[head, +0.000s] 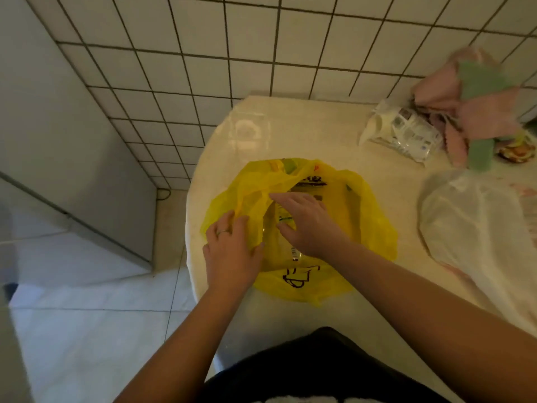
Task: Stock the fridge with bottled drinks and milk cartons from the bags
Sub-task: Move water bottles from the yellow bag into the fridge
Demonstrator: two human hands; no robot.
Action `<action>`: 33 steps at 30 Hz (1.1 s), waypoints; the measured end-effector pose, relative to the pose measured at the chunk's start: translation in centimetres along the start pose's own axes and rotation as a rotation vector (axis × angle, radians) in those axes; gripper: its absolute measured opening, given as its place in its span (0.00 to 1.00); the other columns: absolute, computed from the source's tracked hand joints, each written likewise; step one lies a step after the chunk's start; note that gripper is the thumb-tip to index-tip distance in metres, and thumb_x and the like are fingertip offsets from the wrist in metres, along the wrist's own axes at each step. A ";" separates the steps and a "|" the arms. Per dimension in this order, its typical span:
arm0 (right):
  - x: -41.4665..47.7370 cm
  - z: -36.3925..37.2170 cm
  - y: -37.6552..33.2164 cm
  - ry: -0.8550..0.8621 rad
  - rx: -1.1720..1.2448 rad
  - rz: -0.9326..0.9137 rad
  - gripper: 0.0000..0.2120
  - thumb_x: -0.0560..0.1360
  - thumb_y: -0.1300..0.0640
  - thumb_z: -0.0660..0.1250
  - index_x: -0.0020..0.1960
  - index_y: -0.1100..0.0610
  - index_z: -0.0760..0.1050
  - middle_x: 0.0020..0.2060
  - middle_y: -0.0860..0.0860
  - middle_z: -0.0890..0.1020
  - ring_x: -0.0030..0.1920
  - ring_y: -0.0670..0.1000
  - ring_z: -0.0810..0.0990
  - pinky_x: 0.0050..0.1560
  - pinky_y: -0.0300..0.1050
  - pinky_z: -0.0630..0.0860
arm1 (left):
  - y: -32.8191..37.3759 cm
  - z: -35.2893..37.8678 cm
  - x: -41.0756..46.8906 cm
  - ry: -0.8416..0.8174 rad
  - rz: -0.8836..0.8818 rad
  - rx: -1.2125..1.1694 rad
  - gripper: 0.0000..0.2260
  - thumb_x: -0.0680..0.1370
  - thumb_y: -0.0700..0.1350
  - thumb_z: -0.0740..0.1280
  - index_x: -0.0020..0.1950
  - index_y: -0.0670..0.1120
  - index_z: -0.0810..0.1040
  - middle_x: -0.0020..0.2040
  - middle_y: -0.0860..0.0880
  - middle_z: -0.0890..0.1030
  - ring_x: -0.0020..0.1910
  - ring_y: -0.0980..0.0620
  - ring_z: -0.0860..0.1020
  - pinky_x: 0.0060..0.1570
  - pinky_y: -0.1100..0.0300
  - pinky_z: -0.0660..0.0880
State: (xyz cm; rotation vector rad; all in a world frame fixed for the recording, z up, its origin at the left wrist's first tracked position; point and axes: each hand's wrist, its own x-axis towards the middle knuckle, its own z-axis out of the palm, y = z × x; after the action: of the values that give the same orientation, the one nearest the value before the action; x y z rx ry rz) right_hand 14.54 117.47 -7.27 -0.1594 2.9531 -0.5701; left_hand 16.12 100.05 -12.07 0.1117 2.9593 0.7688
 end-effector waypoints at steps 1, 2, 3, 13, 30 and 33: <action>1.3 0.4 0.0 -0.030 -0.005 -0.023 0.29 0.77 0.51 0.65 0.76 0.46 0.61 0.73 0.46 0.67 0.73 0.54 0.62 0.68 0.57 0.62 | -0.2 -0.2 0.3 0.008 -0.019 -0.016 0.26 0.72 0.56 0.72 0.67 0.52 0.71 0.72 0.48 0.65 0.68 0.41 0.64 0.56 0.44 0.72; 2.6 0.9 0.0 -0.063 -0.006 -0.041 0.30 0.77 0.51 0.65 0.76 0.46 0.60 0.73 0.47 0.67 0.73 0.55 0.63 0.68 0.58 0.63 | -0.4 -0.5 0.6 0.012 -0.040 -0.031 0.23 0.73 0.54 0.71 0.65 0.50 0.73 0.69 0.47 0.67 0.65 0.41 0.65 0.54 0.46 0.72; 3.6 1.3 0.0 -0.096 0.002 -0.053 0.30 0.76 0.52 0.65 0.76 0.46 0.60 0.73 0.48 0.67 0.72 0.56 0.64 0.69 0.59 0.64 | -0.5 -0.8 0.9 0.018 -0.055 -0.035 0.19 0.74 0.51 0.70 0.62 0.49 0.74 0.66 0.47 0.69 0.62 0.42 0.67 0.51 0.49 0.72; 5.9 3.8 0.8 -0.085 0.089 -0.175 0.30 0.73 0.53 0.69 0.73 0.52 0.66 0.71 0.53 0.67 0.70 0.59 0.65 0.68 0.59 0.67 | -4.0 -2.2 4.2 0.104 -0.261 -0.250 0.00 0.79 0.41 0.63 0.49 0.45 0.72 0.42 0.49 0.74 0.39 0.51 0.73 0.34 0.58 0.70; 2.9 5.3 0.3 -0.407 0.342 0.249 0.36 0.73 0.41 0.70 0.75 0.50 0.60 0.68 0.55 0.72 0.67 0.57 0.71 0.63 0.51 0.70 | -6.3 2.1 -0.2 -0.186 -0.397 -0.443 0.05 0.79 0.44 0.68 0.53 0.48 0.73 0.51 0.49 0.78 0.50 0.48 0.77 0.42 0.61 0.75; 2.8 5.9 0.0 -0.359 0.174 0.198 0.30 0.75 0.45 0.68 0.73 0.52 0.64 0.68 0.56 0.70 0.68 0.59 0.69 0.65 0.53 0.69 | -6.8 1.6 -0.8 -0.054 -0.357 -0.338 0.13 0.78 0.43 0.69 0.61 0.50 0.72 0.63 0.46 0.73 0.59 0.49 0.73 0.54 0.56 0.75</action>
State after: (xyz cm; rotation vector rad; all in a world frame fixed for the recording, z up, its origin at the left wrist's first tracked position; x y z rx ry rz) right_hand 12.64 114.98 -12.97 0.0453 2.5223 -0.6852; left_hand 16.69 94.83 -16.73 -0.3968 2.6368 1.1629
